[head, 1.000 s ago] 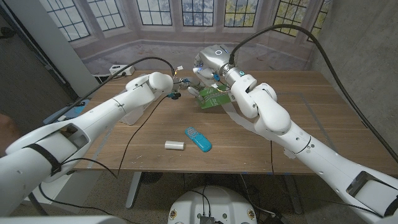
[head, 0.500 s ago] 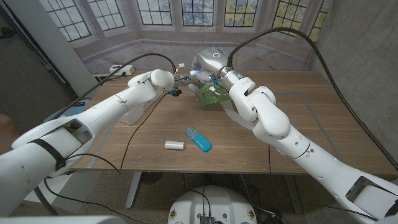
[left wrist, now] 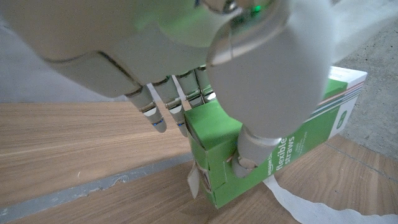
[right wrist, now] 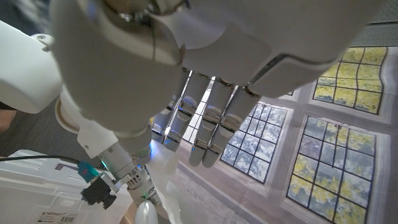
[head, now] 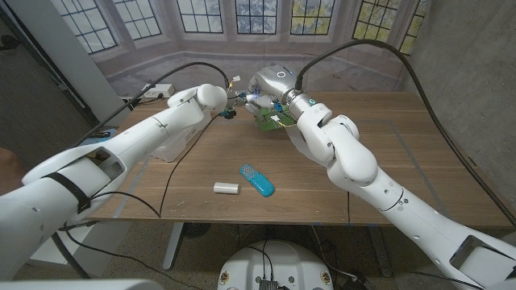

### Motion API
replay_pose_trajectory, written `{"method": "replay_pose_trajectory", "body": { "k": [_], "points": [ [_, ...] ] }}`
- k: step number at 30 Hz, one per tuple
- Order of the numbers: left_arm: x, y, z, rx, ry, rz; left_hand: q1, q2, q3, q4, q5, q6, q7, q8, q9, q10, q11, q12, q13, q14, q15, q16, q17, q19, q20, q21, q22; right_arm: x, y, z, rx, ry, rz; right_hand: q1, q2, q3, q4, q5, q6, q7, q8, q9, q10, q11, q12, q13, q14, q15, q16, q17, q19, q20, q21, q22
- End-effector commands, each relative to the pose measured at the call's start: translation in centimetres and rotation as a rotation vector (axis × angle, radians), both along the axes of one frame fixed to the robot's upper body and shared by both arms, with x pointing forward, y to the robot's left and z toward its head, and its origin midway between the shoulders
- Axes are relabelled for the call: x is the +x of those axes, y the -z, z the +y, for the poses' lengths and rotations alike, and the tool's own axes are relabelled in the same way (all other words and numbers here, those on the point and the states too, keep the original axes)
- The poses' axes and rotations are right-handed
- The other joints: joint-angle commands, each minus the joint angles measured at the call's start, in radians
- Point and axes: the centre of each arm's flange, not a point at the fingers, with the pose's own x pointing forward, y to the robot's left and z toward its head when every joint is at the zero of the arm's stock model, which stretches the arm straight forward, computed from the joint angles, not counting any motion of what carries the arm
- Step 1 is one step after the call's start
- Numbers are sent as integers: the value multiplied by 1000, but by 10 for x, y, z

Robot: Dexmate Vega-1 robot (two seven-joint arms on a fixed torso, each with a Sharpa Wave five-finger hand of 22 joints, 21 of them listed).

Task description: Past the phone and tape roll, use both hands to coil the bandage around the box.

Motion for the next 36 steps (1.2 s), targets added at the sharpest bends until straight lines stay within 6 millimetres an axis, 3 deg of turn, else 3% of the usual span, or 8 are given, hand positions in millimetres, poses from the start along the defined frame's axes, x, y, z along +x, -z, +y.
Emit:
{"method": "replay_pose_trajectory", "body": {
  "k": [1, 13, 36],
  "points": [
    [-3, -11, -8, 9, 8, -30, -41, 51, 11, 3, -1, 26, 28, 225, 4, 15, -5, 8, 46, 6, 4, 1, 1, 5, 1, 2, 5, -3, 12, -1, 32, -11, 45, 0, 11, -3, 0, -2, 3, 4, 5, 5, 8, 1, 4, 1, 13, -137, 3, 2, 12, -65, -1, 3],
    [-9, -14, -9, 7, 5, -49, -42, 52, 12, 3, -2, 27, 27, 226, 4, 15, -5, 8, 44, 7, 3, 1, 0, 5, 1, 2, 5, -2, 21, 1, 66, -30, 88, 3, 13, -5, 0, -2, 7, 4, 5, 5, 12, 2, 3, 0, 15, -137, 4, 3, 15, -64, 0, 3],
    [-9, -41, -4, 22, 1, -105, -41, 53, 12, 3, -3, 26, 26, 227, 4, 13, -7, 10, 45, 9, 1, 3, 1, 6, -1, 3, 5, -10, 32, -8, 85, 5, 146, 2, 15, -10, 1, -1, 9, 8, 3, 6, 12, 5, 1, 0, 18, -136, 5, 5, 16, -63, 0, 3]
  ]
}}
